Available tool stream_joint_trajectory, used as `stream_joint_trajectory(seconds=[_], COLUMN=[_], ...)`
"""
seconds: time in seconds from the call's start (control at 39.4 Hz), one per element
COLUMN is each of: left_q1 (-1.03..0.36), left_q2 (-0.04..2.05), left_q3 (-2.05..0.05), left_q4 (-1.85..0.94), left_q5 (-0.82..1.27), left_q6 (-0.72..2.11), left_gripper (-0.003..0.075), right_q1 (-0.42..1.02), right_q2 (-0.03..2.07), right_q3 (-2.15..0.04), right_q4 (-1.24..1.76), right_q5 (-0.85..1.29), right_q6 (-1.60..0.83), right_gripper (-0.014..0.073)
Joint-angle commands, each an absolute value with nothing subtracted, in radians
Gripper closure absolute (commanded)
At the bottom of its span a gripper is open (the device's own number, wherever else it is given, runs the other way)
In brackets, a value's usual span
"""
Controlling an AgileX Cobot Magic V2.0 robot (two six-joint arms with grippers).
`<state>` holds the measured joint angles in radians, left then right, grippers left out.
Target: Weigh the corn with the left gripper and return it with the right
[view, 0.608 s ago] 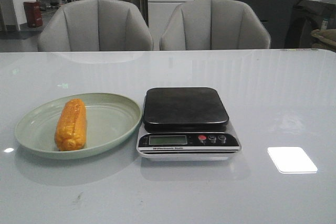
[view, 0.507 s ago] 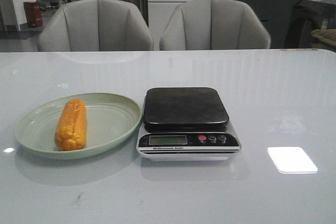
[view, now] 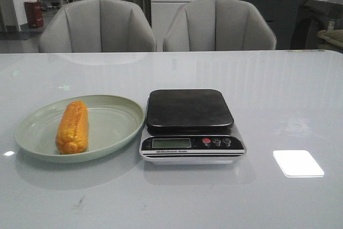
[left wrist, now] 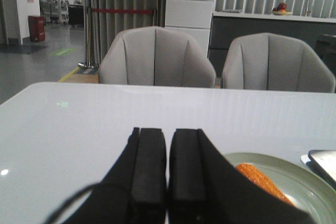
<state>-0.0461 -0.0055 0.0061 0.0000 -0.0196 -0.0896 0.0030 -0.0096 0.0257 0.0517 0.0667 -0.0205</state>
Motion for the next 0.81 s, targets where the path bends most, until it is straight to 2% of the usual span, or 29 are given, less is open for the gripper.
stream_joint_trajectory(seconds=[0.0,0.35,0.56,0.79], left_q1=[-0.047,-0.047,-0.083,-0.108], left_q2=[-0.025,0.027,0.167,0.364], left_q3=[0.009,-0.292,-0.41,-0.431], left_q4=[-0.032,-0.045,-0.036,-0.038], left_q5=[-0.162,0.107,0.262,0.354], left_q6=[-0.096,-0.094,-0.094,-0.094], left_gripper=[0.0606,0.0606,0.0606,0.0606], right_q1=[-0.003,-0.003,-0.003,-0.003], right_q2=[-0.028,-0.028,-0.028,-0.028], right_q3=[0.037,0.037,0.037,0.037], right_q4=[0.04,0.04,0.04,0.04], right_q5=[-0.012,-0.012,-0.012,-0.012], right_q6=[-0.027,-0.027,-0.027,-0.027], right_gripper=[0.0407,0.0407,0.0407,0.0407])
